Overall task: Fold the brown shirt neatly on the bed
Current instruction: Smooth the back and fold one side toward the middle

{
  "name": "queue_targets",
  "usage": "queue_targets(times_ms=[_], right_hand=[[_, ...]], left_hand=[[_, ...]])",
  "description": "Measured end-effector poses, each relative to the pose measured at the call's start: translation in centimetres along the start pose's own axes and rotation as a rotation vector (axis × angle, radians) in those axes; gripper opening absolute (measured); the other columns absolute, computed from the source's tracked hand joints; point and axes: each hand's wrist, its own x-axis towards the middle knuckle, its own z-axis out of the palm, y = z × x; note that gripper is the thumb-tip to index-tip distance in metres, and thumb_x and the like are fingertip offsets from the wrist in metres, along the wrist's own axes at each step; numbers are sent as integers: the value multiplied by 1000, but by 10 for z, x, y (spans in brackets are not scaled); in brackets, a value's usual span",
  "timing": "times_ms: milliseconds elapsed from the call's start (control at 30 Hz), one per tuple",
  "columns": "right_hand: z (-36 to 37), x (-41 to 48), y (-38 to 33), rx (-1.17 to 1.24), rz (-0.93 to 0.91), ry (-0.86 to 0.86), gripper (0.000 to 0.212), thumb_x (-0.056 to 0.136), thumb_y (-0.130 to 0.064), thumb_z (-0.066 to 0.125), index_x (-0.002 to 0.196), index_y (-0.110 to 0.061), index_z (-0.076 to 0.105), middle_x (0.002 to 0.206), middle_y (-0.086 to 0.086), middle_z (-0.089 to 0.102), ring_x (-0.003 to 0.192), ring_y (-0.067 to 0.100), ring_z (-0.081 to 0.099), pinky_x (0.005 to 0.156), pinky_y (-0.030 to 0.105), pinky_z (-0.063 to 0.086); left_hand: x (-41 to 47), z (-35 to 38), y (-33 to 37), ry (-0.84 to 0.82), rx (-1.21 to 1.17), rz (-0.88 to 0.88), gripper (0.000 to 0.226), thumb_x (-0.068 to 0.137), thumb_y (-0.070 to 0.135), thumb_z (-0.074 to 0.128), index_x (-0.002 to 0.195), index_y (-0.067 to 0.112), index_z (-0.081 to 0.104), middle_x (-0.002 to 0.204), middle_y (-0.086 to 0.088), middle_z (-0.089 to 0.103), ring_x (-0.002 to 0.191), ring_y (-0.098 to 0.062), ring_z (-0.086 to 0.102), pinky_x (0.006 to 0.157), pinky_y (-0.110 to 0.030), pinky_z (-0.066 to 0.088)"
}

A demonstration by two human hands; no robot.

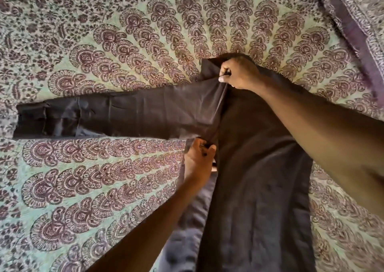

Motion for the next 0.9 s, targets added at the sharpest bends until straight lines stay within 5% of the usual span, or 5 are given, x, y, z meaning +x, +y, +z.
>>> queue_targets(times_ms=[167, 367, 667, 900], right_hand=[[14, -8, 18, 27, 51, 33, 11, 86, -24, 72, 95, -18, 72, 102, 5, 72, 94, 25, 66, 68, 26, 40], [29, -20, 6, -22, -32, 113, 20, 88, -17, 68, 107, -21, 66, 118, 0, 64, 106, 24, 62, 80, 36, 50], [32, -29, 9, -151, 66, 85, 30, 86, -6, 67, 114, -15, 66, 120, 13, 64, 105, 37, 64, 83, 39, 50], [41, -55, 7, -28, 49, 224, 41, 85, -7, 67, 121, -18, 51, 128, 8, 48, 95, 32, 63, 67, 39, 49]], left_hand=[[1, 13, -15, -56, 40, -25, 6, 82, 38, 61, 82, 34, 57, 80, -6, 72, 70, -24, 72, 60, -47, 60], [-9, 7, -31, -128, 146, -13, 11, 79, 47, 60, 82, 37, 61, 76, -1, 73, 64, -19, 73, 61, -47, 60], [-32, 17, -16, -119, 825, 224, 24, 86, 40, 59, 97, 19, 64, 96, -8, 71, 94, -33, 67, 78, -39, 54], [-32, 18, -24, -177, 603, 136, 21, 84, 41, 62, 79, 21, 61, 80, -6, 73, 85, -28, 70, 76, -37, 56]])
